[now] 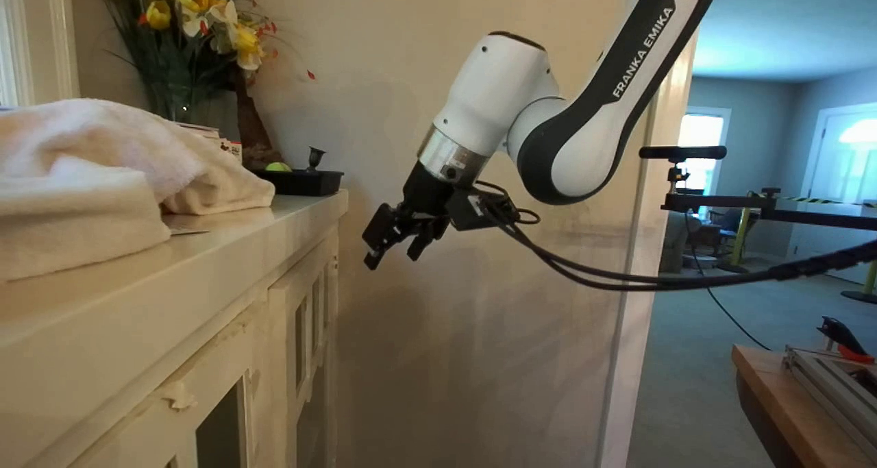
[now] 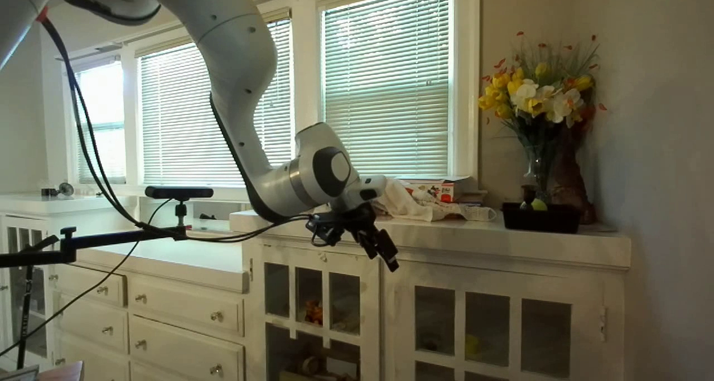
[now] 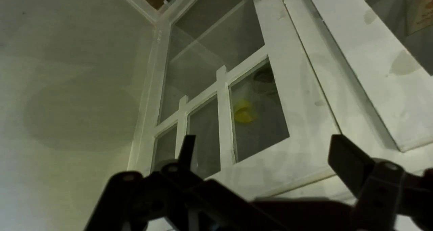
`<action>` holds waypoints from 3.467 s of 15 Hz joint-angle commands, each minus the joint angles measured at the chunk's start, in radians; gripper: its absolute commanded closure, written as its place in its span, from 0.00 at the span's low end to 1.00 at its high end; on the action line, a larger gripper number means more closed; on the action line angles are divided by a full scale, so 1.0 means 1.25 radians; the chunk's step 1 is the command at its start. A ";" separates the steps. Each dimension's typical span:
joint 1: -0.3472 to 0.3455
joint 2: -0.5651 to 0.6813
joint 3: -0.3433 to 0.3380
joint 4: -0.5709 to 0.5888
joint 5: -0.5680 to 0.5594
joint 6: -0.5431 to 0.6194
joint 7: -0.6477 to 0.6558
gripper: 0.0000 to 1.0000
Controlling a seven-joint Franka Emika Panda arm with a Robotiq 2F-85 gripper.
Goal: Open the right side of the bottom cabinet drawer
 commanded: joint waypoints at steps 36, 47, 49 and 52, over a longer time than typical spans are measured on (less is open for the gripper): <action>0.462 0.630 -0.354 0.139 0.201 0.307 0.142 0.00; 0.578 0.815 -0.337 0.267 0.885 0.315 -0.257 0.00; 0.575 0.824 -0.335 0.289 0.957 0.319 -0.315 0.00; 0.576 0.840 -0.355 0.309 0.945 0.324 -0.288 0.00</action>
